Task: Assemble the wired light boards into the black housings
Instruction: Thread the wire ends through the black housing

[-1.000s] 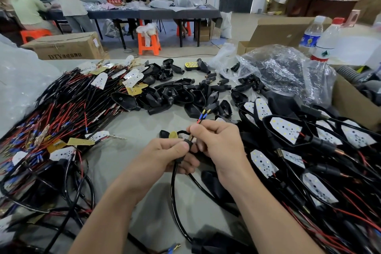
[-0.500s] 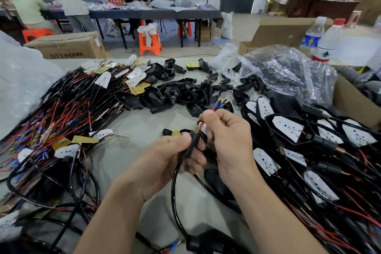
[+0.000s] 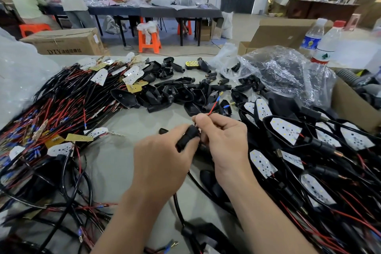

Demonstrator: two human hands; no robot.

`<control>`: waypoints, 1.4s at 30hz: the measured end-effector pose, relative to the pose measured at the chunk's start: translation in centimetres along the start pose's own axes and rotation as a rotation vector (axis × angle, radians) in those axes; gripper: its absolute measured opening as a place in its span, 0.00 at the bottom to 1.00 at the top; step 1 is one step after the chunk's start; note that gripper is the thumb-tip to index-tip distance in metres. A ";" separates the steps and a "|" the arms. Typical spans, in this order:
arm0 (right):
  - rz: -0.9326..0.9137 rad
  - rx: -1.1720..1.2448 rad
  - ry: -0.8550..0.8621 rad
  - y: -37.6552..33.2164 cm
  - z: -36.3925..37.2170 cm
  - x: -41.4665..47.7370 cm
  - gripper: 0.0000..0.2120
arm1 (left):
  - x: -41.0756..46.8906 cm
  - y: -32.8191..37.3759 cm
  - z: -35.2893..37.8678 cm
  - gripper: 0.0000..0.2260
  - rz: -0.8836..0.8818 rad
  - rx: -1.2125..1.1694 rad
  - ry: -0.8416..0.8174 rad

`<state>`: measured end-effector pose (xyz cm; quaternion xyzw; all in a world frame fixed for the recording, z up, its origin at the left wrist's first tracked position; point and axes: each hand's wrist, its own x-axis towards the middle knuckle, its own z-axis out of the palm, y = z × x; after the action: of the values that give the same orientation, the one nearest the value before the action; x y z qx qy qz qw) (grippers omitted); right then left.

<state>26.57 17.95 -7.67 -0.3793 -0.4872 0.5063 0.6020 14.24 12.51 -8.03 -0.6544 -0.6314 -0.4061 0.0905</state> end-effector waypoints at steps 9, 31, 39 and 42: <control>0.137 0.223 0.134 -1.5 -1.0 1.1 0.15 | 0.8 -0.1 -0.8 0.22 -0.677 -1.402 -0.821; 0.044 0.068 -0.081 -1.4 -0.1 0.2 0.14 | 1.1 -3.7 -2.3 0.16 -0.703 -1.371 -0.947; 0.035 0.038 0.042 -2.3 -2.1 1.1 0.11 | 0.8 -3.4 -2.6 0.16 -0.797 -1.347 -0.985; 0.192 -0.235 -0.271 -1.7 -1.5 -0.3 0.09 | 1.0 -3.2 -2.2 0.17 -0.821 -1.394 -0.920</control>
<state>28.42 17.42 -6.49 -0.4197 -0.5812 0.5475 0.4316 10.28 12.51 -7.21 -0.3829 -0.4009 -0.3945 -0.7328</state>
